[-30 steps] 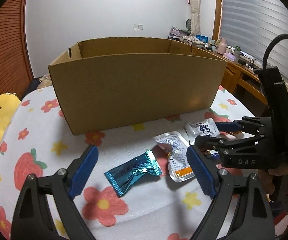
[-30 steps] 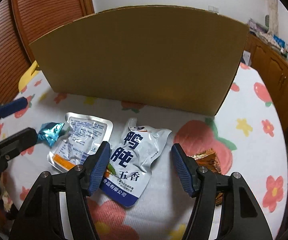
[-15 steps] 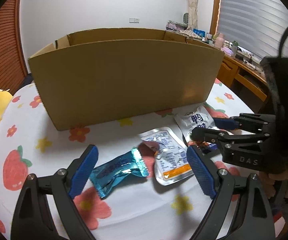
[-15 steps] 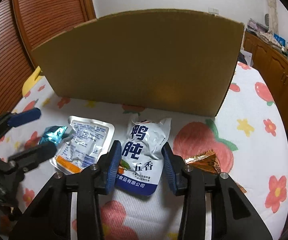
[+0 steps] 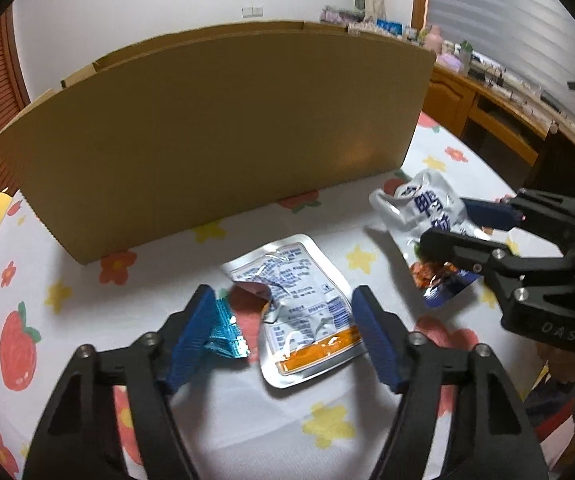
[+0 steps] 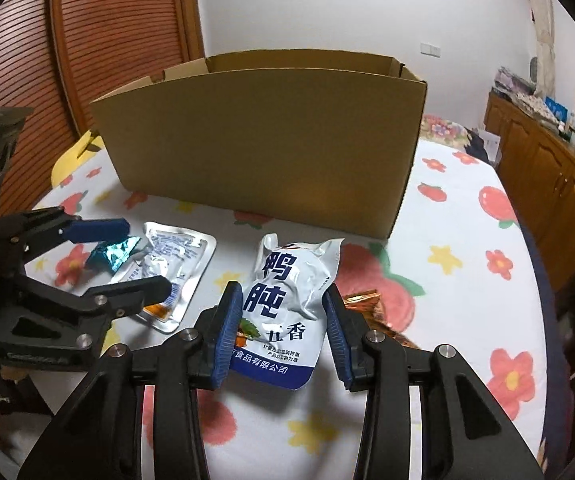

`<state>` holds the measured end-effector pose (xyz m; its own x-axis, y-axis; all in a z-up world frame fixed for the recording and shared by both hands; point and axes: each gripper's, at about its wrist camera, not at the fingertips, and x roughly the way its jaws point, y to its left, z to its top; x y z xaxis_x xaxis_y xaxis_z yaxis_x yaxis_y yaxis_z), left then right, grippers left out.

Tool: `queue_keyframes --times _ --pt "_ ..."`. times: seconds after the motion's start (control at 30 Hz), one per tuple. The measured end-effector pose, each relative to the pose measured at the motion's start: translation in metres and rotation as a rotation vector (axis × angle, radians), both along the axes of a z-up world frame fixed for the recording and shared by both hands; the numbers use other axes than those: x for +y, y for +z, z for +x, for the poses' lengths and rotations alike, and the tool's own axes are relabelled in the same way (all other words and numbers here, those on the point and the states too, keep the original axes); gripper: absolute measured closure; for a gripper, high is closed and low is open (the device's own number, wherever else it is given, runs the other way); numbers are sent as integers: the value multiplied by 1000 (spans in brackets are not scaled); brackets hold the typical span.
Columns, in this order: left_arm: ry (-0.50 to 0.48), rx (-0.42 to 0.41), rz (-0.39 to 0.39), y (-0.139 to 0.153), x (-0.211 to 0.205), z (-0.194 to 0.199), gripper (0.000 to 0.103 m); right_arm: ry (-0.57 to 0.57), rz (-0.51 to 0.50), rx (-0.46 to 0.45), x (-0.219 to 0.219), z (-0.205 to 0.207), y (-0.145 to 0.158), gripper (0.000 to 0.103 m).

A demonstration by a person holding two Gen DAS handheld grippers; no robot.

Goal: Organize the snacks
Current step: 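Grasp the silver pouch with the left gripper while the right grasps the white duck pouch, then lift the silver pouch and white duck pouch and carry them over the box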

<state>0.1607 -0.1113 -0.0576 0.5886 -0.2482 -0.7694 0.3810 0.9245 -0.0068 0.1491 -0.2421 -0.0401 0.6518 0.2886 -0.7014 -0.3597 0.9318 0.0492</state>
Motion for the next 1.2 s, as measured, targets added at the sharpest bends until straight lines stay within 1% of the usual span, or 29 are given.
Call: queue_keyframes --times 0.17,0.27,0.4,0.43,0.47,0.5,0.57,0.6,0.63,0.67,0.77,0.87,0.93,1.03,1.2 --pt "5 36 40 -5 -9 7 35 -2 30 15 -11 3 -5 62" --pt "4 57 34 -7 -11 10 35 10 47 19 -12 3 -6 62" --pt "2 62 37 -8 -16 12 35 18 28 17 -8 3 -7 62" --pt "3 63 32 -7 -16 11 39 18 23 13 -7 3 -7 62" --pt "3 58 27 -7 -16 10 46 18 20 12 -6 3 -7 62" --pt "2 51 23 -6 -16 8 50 19 19 12 -6 3 -7 62" --pt "-3 53 -8 -4 -15 6 64 19 27 16 -7 3 -8 62" --pt "-4 53 -21 -4 -14 4 67 17 30 18 -8 4 -8 62" --pt "-8 55 -28 -3 -14 3 82 16 33 19 -9 4 -8 62" --pt "-18 55 -41 -2 -14 0 88 16 35 19 -9 4 -8 62" --pt "-28 37 -14 -2 -19 -6 89 18 33 15 -9 4 -8 62" --pt "-32 41 -14 -1 -19 -5 90 18 36 12 -9 4 -8 62" --pt "-31 46 -26 1 -18 -5 91 16 37 13 -9 4 -8 62" --pt "-36 34 -48 2 -15 -6 95 17 38 13 -9 4 -8 62" --pt "-39 25 -80 2 -10 -11 97 16 39 11 -10 4 -8 62"
